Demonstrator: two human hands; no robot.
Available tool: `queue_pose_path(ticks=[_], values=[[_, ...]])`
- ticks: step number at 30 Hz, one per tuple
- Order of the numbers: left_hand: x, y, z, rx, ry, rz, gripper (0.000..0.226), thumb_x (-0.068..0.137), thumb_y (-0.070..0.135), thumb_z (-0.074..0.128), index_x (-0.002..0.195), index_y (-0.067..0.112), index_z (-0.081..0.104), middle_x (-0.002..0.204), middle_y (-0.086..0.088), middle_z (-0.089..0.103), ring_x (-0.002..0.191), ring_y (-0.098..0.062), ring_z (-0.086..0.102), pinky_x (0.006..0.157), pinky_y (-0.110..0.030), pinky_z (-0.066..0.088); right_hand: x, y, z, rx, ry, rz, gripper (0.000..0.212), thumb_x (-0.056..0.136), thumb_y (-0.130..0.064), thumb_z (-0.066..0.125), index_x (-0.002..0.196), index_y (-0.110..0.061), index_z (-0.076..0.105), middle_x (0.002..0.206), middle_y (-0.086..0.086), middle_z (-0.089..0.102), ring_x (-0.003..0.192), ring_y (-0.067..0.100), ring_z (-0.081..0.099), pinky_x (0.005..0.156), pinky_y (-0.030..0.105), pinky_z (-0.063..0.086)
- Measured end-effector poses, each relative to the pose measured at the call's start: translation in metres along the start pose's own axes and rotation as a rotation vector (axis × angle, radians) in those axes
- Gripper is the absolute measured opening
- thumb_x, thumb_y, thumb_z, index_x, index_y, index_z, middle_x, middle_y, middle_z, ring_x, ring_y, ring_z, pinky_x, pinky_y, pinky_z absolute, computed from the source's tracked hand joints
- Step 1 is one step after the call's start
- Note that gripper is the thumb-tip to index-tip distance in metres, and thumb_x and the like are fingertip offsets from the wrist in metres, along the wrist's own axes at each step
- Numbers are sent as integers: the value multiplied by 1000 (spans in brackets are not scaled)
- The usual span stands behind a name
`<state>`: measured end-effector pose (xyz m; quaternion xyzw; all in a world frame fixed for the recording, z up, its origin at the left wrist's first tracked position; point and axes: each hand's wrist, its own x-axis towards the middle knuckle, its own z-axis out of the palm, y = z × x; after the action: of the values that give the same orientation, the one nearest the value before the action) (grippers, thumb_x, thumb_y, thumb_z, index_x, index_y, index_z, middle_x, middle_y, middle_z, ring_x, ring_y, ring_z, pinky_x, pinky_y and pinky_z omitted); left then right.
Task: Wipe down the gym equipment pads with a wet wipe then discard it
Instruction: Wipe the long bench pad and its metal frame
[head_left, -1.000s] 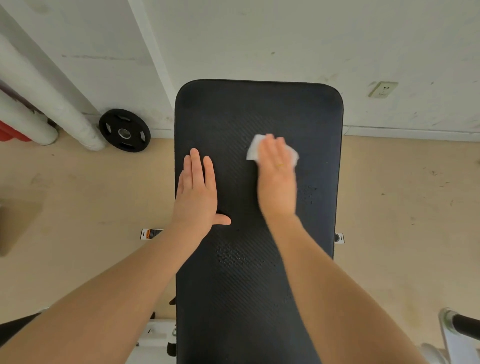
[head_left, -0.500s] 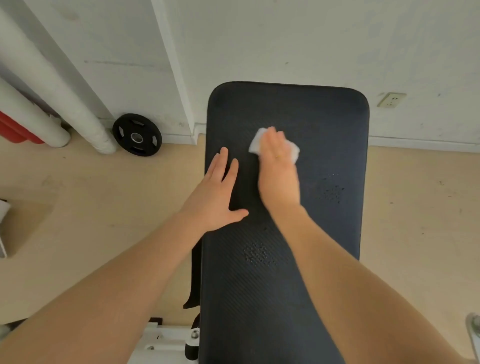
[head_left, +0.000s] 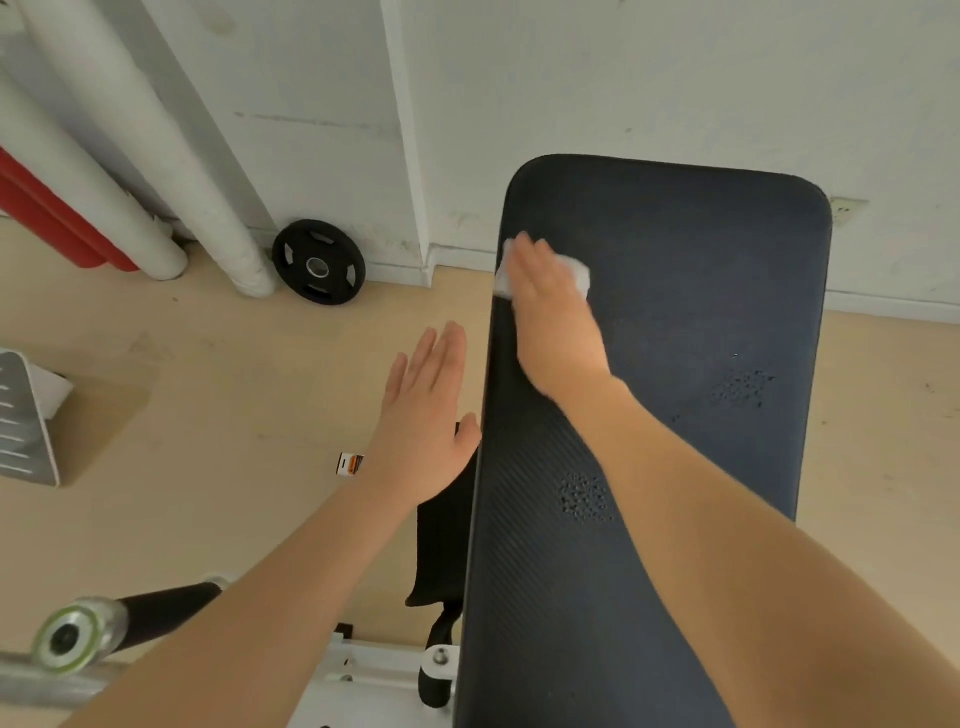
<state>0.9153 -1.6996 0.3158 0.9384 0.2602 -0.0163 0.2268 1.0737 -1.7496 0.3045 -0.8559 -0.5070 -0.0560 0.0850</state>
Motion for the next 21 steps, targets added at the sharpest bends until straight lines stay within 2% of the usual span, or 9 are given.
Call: queue_pose_path(ticks=[2,3,6,9,13,15,16,18,21], values=[[-3,1,1,-46,-7,16,78,93,18,45,146,12,-13,157,-3,-9,143,-15,-11,111,-26,-10,-40,-12,16,-106,-67,-196,61,94,-24,34,144,5,15,152,19,16,140,35,15,114,44,19],[-4,2,1,-69,-15,13,78,93,18,45,146,12,-13,157,-3,-9,143,-15,-9,111,-25,-9,-64,-15,24,-39,-107,-223,58,94,-28,31,142,4,24,150,19,25,139,34,22,112,46,26],[-10,4,6,-90,-50,1,78,94,18,45,146,11,-12,157,-4,-9,144,-15,-7,113,-25,-4,-104,-16,27,76,-210,-200,56,91,-36,29,134,-5,45,141,9,45,131,23,42,97,42,45],[-15,5,13,-82,-91,-13,78,94,20,46,146,10,-12,157,-5,-8,144,-17,-5,114,-26,-2,-86,-7,19,50,-152,-182,58,89,-37,29,133,-3,46,139,11,46,129,24,44,97,43,43],[-15,9,21,-120,-88,-58,76,94,19,46,147,12,-9,157,-3,-6,144,-16,-3,114,-25,0,-59,-2,7,68,-77,-107,55,93,-30,46,138,0,37,145,14,38,134,29,36,109,42,25],[-14,13,23,-156,-98,-54,75,94,19,46,147,14,-7,157,-2,-6,144,-15,-2,114,-25,2,-62,-1,2,103,-27,-99,52,88,-22,60,134,0,45,140,15,46,127,30,46,102,43,39],[-12,15,24,-167,-99,-42,74,94,19,46,147,15,-5,157,-1,-5,144,-14,-2,114,-26,3,-63,1,-2,103,12,-100,49,83,-16,66,128,-1,52,132,15,54,116,31,55,91,42,48],[-7,19,22,-170,-87,-9,70,95,19,45,148,17,0,157,0,-4,144,-15,0,114,-27,5,-61,9,-4,69,55,-90,50,70,-6,75,118,-3,61,122,13,62,101,31,63,73,38,53],[5,24,18,-159,-65,9,65,96,19,43,148,20,5,157,0,-3,144,-15,2,113,-26,8,-51,20,-8,62,72,-37,51,71,-2,74,120,-2,59,127,14,58,112,32,57,81,43,51]])
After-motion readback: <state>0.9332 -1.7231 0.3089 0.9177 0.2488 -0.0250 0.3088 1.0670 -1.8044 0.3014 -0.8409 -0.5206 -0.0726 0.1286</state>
